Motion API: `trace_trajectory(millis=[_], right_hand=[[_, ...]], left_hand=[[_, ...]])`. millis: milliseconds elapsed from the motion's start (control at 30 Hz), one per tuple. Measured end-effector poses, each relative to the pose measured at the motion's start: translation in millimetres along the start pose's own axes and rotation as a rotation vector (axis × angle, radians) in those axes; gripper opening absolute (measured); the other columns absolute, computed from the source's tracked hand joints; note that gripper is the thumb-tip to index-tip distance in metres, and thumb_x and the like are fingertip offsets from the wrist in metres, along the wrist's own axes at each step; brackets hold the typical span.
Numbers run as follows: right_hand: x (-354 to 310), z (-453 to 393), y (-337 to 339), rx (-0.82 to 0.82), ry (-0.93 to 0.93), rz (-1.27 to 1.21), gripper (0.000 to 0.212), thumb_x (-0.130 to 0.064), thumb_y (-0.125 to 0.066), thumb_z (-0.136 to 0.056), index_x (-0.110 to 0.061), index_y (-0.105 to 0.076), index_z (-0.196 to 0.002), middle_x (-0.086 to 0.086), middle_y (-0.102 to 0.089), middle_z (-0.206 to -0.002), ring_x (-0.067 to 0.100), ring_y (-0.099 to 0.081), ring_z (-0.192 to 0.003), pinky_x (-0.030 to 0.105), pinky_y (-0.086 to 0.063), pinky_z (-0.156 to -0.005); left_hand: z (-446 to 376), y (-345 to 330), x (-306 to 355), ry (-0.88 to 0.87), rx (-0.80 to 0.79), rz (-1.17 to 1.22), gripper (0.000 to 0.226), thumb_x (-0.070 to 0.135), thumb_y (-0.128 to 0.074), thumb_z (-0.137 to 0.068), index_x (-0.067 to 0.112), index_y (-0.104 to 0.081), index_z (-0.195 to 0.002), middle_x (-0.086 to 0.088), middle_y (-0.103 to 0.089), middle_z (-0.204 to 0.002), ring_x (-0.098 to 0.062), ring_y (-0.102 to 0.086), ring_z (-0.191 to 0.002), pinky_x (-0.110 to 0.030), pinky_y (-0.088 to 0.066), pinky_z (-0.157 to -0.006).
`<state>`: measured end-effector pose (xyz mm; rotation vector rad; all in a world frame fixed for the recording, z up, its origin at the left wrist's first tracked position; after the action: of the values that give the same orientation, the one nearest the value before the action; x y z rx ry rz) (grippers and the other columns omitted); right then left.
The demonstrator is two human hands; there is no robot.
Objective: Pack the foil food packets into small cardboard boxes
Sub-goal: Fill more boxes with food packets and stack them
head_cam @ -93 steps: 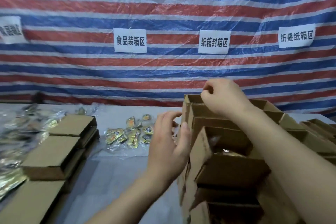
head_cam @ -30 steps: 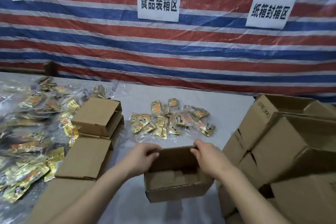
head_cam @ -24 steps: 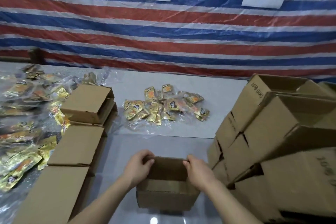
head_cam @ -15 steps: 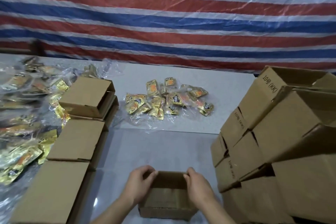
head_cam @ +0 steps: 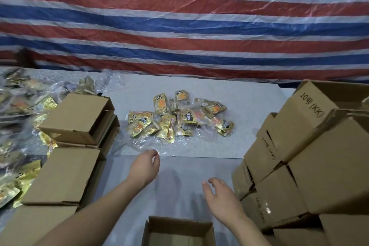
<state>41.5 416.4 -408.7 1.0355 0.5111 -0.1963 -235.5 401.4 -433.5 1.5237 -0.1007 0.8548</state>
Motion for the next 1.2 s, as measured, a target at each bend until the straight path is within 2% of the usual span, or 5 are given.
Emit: trace_trajectory(millis=[333, 533, 800, 1067, 1200], right_hand=[[18.2, -28.7, -15.6, 0.089, -0.028, -0.128, 0.026, -0.048, -0.047, -0.1, -0.031, -0.062, -0.112, -0.015, -0.06, -0.12, 0.003, -0.058, -0.109, 0.015, -0.04, -0.091], [32.0, -37.3, -25.4, 0.168, -0.075, -0.093, 0.017, -0.044, -0.053, -0.098, -0.034, -0.064, -0.106, -0.022, -0.06, -0.108, -0.005, -0.056, -0.099, 0.006, -0.037, -0.082], [23.8, -44.1, -37.4, 0.119, -0.087, -0.073, 0.021, -0.049, -0.05, -0.097, -0.034, -0.063, -0.105, -0.02, -0.057, -0.097, -0.008, -0.052, -0.086, 0.0, -0.035, -0.075], [-16.7, -39.8, 3.1, 0.147, -0.081, -0.287, 0.016, -0.031, -0.062, -0.095, -0.028, -0.063, -0.079, -0.007, -0.061, -0.072, -0.005, -0.053, -0.063, 0.005, -0.041, -0.067], [-74.9, -36.2, 29.2, 0.115, 0.01, -0.71, 0.009, -0.031, -0.069, -0.092, -0.037, -0.062, -0.093, -0.012, -0.067, -0.093, -0.014, -0.06, -0.077, 0.007, -0.044, -0.077]], left_hand=[[-165.3, -9.9, -57.1, 0.11, 0.088, -0.437, 0.053, 0.047, -0.044, -0.096, 0.001, -0.049, -0.122, -0.023, -0.054, -0.125, -0.036, -0.054, -0.11, -0.046, -0.049, -0.091], [-205.7, -28.5, -91.5, 0.231, -0.143, -0.404, 0.122, 0.062, -0.075, -0.071, 0.003, -0.004, -0.152, -0.027, -0.035, -0.148, -0.041, -0.037, -0.135, -0.051, -0.032, -0.113], [-200.3, -41.1, -94.4, 0.104, -0.141, -0.414, 0.071, 0.052, -0.082, -0.067, 0.009, -0.05, -0.113, -0.007, -0.057, -0.097, -0.022, -0.052, -0.079, -0.033, -0.047, -0.068], [-157.5, 25.8, -29.9, 0.034, -0.134, 0.045, 0.045, 0.022, -0.057, -0.094, 0.014, -0.048, -0.137, -0.012, -0.058, -0.134, -0.03, -0.056, -0.116, -0.037, -0.046, -0.098], [-86.5, 87.3, 51.7, -0.084, -0.038, 0.416, 0.009, 0.03, -0.06, -0.092, 0.028, -0.063, -0.101, 0.004, -0.073, -0.088, -0.012, -0.067, -0.078, -0.042, -0.055, -0.082]])
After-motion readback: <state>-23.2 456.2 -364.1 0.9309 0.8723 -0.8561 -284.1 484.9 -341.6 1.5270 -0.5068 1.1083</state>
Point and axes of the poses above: each hand's wrist, its own z-axis away from the middle knuckle, its own y-axis out of the back of the hand, x = y × z, the point moved 8 cm from there along -z, towards the middle knuckle
